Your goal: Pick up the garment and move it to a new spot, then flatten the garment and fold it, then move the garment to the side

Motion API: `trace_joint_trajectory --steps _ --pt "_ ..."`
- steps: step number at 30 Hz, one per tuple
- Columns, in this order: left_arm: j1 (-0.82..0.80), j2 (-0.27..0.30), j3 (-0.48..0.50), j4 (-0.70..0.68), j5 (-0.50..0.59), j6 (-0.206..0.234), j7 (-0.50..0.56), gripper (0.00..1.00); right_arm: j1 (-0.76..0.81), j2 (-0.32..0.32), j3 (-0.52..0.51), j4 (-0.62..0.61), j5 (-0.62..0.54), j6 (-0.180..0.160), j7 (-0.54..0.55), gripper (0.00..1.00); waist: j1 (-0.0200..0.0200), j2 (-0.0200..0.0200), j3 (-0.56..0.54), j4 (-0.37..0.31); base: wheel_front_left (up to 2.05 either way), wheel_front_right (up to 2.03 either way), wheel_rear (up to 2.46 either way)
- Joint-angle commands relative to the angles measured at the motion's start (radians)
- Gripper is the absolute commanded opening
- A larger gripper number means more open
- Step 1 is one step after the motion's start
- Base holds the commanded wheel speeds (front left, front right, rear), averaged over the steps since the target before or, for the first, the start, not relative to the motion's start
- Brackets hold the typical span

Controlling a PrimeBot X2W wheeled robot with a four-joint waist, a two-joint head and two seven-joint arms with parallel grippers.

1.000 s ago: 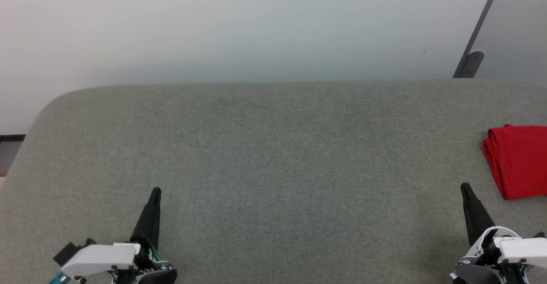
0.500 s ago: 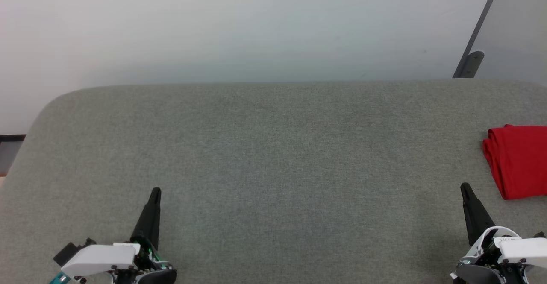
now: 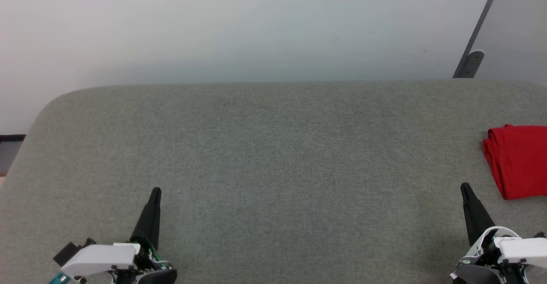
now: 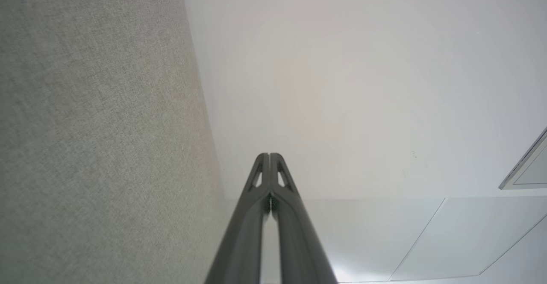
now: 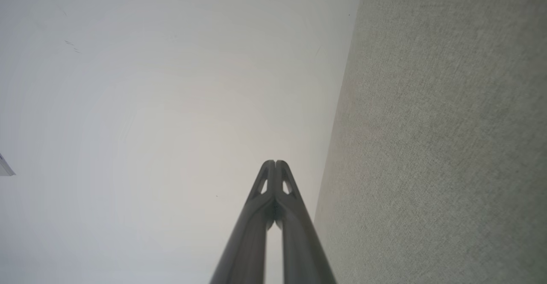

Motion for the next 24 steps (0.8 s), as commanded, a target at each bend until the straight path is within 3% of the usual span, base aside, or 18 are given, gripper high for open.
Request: trace_joint_trajectory --steps 1,24 --pt "-0.011 -0.002 0.003 0.001 0.003 -0.004 0.001 0.00 -0.003 0.004 -0.001 0.000 0.002 -0.001 0.003 0.00 0.0000 0.0000 0.000 0.000 0.00 0.00 0.00" --pt "-0.011 -0.003 0.005 0.001 0.005 -0.004 0.003 0.00 -0.003 0.004 -0.001 0.000 0.002 -0.001 0.003 0.00 0.0000 0.0000 0.000 0.000 0.00 0.00 0.00"
